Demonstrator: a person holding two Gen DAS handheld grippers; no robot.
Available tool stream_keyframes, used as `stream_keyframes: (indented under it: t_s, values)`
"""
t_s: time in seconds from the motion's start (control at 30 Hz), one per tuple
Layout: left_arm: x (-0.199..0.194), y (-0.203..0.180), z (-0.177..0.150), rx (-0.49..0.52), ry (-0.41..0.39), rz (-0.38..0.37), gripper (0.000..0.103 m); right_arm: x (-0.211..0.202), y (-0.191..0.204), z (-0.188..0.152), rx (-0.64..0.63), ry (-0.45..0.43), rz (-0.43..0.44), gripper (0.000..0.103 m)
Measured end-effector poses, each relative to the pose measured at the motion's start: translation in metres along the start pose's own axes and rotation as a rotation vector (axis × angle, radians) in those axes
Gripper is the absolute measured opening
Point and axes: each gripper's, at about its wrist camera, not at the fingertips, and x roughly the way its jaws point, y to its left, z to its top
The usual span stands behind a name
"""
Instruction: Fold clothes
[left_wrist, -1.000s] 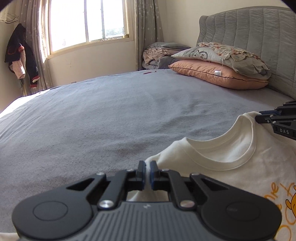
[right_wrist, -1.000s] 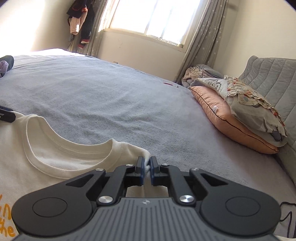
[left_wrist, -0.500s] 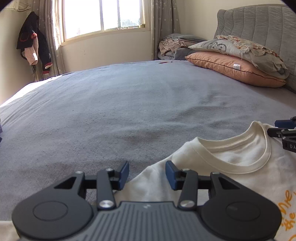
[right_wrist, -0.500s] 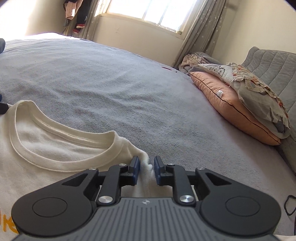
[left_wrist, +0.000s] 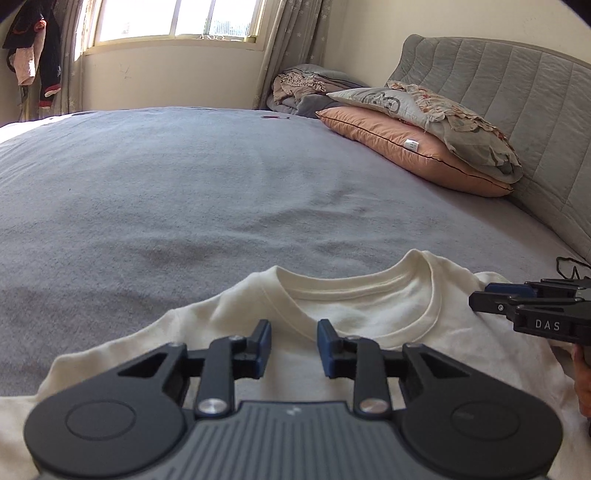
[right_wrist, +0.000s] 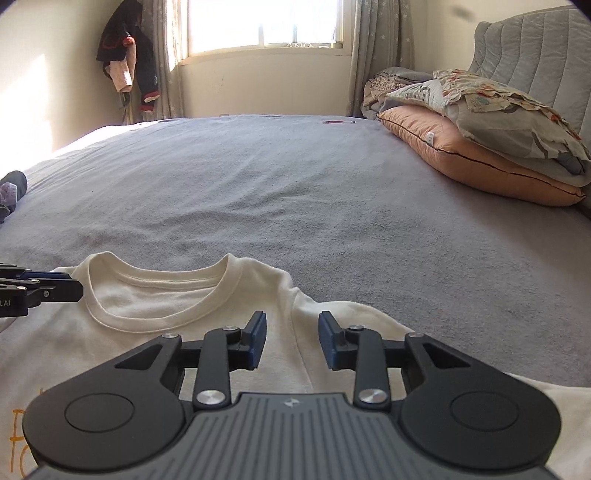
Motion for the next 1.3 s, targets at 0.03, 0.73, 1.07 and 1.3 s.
stream_keyframes:
  t_s: [0.03, 0.73, 1.07, 1.3]
  values:
    - [0.005, 0.002, -0.001, -0.009, -0.003, -0.001, 0.028, 0.005, 0.002, -0.002, -0.004, 0.002, 0.002, 0.034]
    - [-0.052, -0.004, -0.001, -0.066, -0.041, 0.004, 0.069, -0.027, -0.020, 0.005, 0.103, 0.005, -0.047, 0.037]
    - [-0.143, -0.002, -0.046, -0.140, 0.029, 0.018, 0.080, -0.113, -0.024, -0.022, 0.126, 0.037, -0.086, 0.041]
    - [-0.192, 0.017, -0.089, -0.252, 0.114, 0.016, 0.080, -0.157, -0.019, -0.058, 0.138, 0.123, -0.072, 0.044]
